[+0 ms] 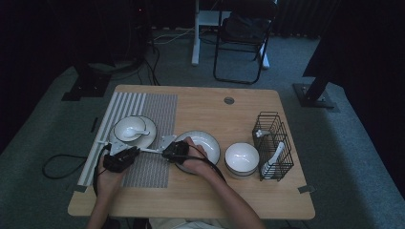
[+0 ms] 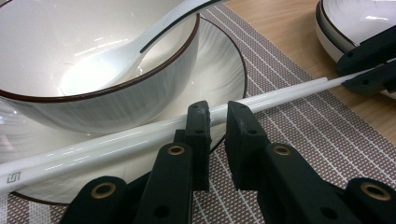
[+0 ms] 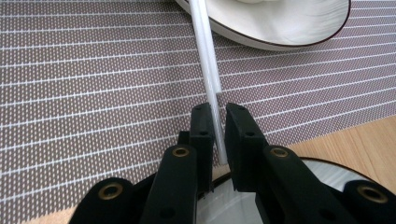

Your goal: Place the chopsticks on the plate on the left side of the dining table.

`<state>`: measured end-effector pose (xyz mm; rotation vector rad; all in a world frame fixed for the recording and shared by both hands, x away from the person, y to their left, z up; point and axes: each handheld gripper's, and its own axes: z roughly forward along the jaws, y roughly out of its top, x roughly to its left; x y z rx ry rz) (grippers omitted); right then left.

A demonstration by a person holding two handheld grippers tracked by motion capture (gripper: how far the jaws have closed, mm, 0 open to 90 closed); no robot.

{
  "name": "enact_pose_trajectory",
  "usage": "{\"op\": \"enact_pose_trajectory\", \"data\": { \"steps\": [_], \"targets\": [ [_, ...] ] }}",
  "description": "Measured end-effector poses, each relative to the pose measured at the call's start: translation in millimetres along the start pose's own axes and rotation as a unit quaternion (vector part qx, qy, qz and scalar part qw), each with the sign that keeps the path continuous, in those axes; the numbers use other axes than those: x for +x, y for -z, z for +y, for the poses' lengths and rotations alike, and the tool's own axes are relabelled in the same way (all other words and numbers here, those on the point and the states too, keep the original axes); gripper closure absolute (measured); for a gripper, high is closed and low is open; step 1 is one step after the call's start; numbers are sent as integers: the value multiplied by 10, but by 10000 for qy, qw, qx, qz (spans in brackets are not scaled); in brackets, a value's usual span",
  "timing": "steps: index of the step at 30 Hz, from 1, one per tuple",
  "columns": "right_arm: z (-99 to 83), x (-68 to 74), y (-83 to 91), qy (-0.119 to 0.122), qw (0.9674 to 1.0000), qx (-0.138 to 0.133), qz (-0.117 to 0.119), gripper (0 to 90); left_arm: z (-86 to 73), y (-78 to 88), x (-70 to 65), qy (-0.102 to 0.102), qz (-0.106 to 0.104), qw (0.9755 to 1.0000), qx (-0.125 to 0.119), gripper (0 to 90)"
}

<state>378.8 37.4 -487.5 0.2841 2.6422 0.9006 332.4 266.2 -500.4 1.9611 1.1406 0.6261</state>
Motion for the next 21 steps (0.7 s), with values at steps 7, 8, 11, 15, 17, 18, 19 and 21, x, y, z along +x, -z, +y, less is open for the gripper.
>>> {"op": "enact_pose_trajectory", "data": {
  "steps": [7,8,11,15,17,18,19,21],
  "targets": [
    [36,5,-30,2,10000,-24,-7,784,3,9,4,10,-5,10000,-13,800],
    [34,10,-21,-6,10000,-19,-22,755,2,11,6,14,-3,10000,-28,800],
    [9,6,8,31,10000,0,-60,736,-2,16,14,26,1,10000,-21,800],
    [-3,-3,20,56,9999,24,-89,765,-7,12,15,39,1,10000,-18,800],
    [1,-5,10,93,9999,58,-109,790,-7,11,11,36,1,10000,-16,800],
    [2,-2,2,107,9999,65,-119,796,-6,12,9,33,-1,10000,-13,800],
    [5,1,-5,127,9998,77,-126,802,-5,12,7,28,-2,10000,-16,800],
    [9,7,-17,136,9998,83,-125,808,-2,10,7,26,-7,10000,-13,800]
  ]
}}
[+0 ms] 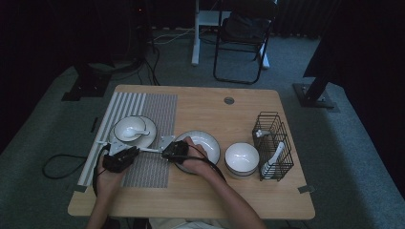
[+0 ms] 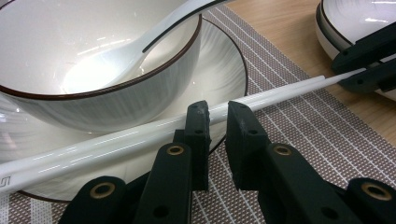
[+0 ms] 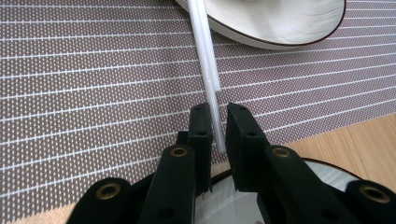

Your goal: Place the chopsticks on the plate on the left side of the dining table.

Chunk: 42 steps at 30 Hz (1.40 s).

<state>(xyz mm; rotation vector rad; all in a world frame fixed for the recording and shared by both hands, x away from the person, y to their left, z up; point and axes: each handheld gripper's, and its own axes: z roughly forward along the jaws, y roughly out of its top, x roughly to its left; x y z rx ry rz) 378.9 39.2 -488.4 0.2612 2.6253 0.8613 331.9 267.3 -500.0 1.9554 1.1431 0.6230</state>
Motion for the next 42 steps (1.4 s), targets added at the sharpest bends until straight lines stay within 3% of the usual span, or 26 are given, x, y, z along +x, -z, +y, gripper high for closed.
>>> {"op": "enact_pose_trajectory", "data": {
  "steps": [16,23,33,35,42],
  "targets": [
    [22,3,47,-1,10000,-7,37,740,-1,6,8,22,-1,10000,-19,800],
    [10,4,17,78,10000,50,-17,826,4,5,-2,31,-10,10000,-35,800],
    [61,16,-29,86,10000,14,-5,827,12,3,-2,8,-26,10000,-37,798],
    [78,20,-39,54,10000,-8,-19,741,14,4,-4,9,-28,10000,-42,798],
    [24,11,31,76,10000,34,-9,709,16,0,-2,34,-28,10000,-55,798]
  ]
}}
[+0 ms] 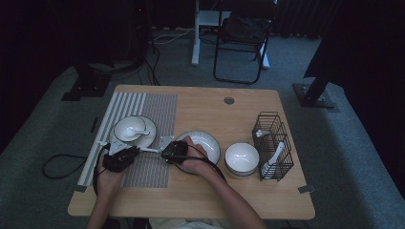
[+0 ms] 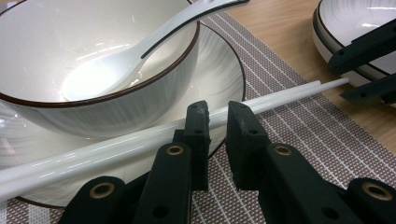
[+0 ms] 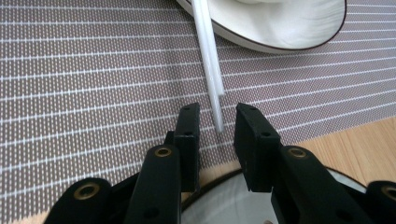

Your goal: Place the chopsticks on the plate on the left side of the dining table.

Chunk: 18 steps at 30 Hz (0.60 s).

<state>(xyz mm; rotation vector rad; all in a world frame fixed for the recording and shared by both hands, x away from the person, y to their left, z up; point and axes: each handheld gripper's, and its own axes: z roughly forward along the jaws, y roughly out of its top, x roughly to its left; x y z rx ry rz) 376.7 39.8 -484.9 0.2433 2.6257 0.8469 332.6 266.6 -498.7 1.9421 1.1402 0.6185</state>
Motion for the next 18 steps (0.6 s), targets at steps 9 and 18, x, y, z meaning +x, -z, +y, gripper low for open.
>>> {"op": "enact_pose_trajectory", "data": {
  "steps": [9,18],
  "targets": [
    [-5,5,-38,51,10000,33,-64,816,2,2,-5,-15,-3,10000,12,797],
    [37,10,-65,-2,10000,-19,-31,767,1,13,4,-8,6,10000,-10,795]
  ]
}}
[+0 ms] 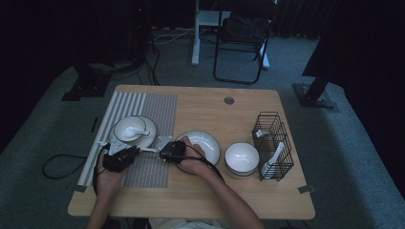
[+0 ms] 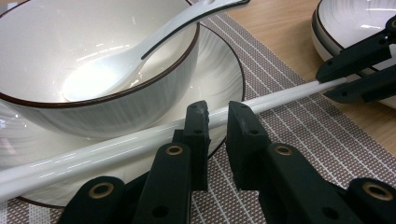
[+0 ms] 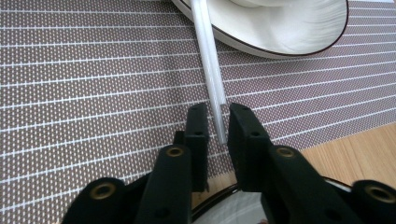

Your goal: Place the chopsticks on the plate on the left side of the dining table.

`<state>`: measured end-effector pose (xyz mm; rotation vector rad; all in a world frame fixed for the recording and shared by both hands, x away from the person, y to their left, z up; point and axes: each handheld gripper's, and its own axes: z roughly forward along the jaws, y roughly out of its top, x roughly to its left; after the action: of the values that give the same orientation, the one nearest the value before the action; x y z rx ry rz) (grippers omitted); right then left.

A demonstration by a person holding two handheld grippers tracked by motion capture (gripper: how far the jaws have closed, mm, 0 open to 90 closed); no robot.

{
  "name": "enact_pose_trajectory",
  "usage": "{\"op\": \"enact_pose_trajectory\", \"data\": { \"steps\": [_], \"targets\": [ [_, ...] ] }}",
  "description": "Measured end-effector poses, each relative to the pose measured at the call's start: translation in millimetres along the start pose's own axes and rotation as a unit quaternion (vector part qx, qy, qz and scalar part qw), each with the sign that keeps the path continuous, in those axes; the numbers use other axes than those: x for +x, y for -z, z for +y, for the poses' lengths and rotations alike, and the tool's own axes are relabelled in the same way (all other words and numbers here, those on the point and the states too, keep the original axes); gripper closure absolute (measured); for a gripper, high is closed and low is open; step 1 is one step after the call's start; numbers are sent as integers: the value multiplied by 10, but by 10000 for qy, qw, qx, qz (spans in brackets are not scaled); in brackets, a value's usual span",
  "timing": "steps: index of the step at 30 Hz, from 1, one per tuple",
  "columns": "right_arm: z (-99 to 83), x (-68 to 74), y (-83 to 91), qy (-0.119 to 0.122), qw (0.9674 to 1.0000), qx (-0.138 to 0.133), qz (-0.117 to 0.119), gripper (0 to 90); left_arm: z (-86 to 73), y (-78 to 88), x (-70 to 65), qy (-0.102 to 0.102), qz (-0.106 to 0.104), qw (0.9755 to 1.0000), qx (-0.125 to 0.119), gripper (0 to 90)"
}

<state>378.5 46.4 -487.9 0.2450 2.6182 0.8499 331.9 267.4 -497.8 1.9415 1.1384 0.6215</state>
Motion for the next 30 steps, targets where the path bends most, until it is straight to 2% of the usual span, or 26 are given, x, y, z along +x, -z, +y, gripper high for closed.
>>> {"op": "enact_pose_trajectory", "data": {
  "steps": [8,13,17,24,30],
  "targets": [
    [-57,-16,68,-18,10000,-32,34,752,-11,-6,1,18,8,10000,7,795],
    [-70,-26,47,-43,10000,-46,4,835,-1,-17,-11,-5,2,10000,19,795],
    [-40,-14,23,-35,10000,-56,-16,843,7,-22,-16,-1,-7,10000,-2,795],
    [-47,-15,39,-91,9999,-103,74,761,-1,-12,-7,10,-5,10000,3,795],
    [-97,-24,103,-84,9999,-122,84,754,-2,-15,-8,17,0,10000,6,795]
  ]
}}
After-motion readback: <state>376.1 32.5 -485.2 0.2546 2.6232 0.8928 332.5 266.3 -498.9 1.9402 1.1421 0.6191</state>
